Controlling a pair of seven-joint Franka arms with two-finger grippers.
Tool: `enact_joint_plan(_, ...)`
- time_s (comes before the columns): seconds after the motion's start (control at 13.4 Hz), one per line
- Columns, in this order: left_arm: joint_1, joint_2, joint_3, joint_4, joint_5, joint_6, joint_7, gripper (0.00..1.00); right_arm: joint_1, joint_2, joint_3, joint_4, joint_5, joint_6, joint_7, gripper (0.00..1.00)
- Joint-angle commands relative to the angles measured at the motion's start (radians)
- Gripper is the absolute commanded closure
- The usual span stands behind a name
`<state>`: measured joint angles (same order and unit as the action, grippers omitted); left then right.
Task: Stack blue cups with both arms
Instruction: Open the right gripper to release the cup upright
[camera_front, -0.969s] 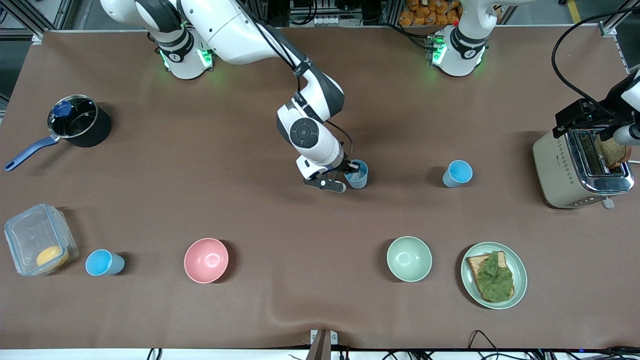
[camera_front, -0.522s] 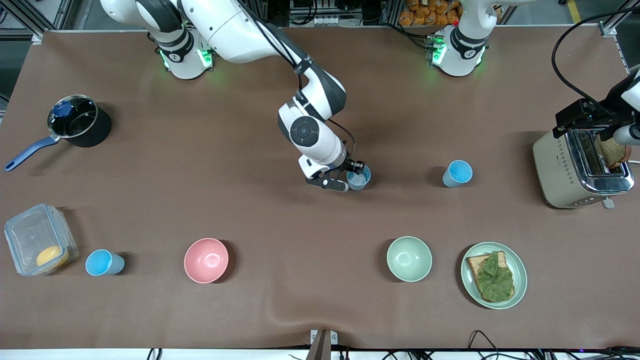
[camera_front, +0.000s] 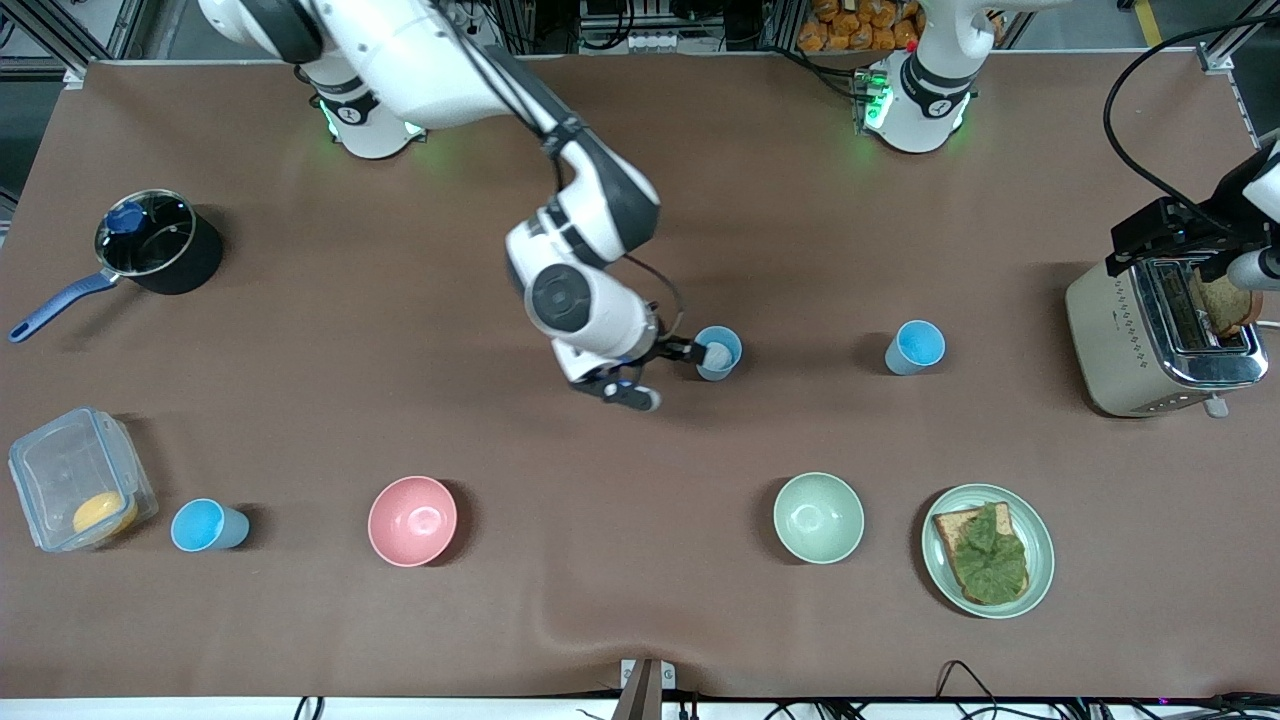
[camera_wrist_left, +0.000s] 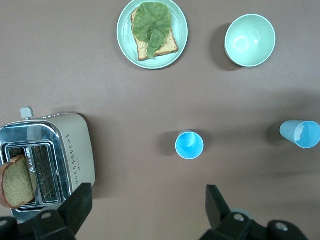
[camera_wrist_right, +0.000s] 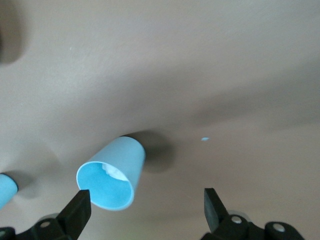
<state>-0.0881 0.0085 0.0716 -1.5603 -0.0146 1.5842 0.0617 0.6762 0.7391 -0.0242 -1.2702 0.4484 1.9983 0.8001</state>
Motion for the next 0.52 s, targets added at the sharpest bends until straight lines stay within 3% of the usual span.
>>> enact_joint_plan(0.0,-0.008,0.005,-0.003,0.000,-0.004,0.002,-0.003,0.00,-0.084,-0.093,0.006,-0.024,0.004,-0.142,-0.102,0.00)
enact_joint_plan(0.22,-0.019,0.051,-0.009,0.000,-0.007,0.010,-0.003,0.00,-0.205,-0.145,0.003,-0.029,-0.005,-0.288,-0.241,0.00)
enact_joint_plan(0.45,-0.054,0.085,-0.016,-0.001,-0.008,0.034,-0.003,0.00,-0.274,-0.185,-0.005,-0.029,-0.129,-0.374,-0.262,0.00)
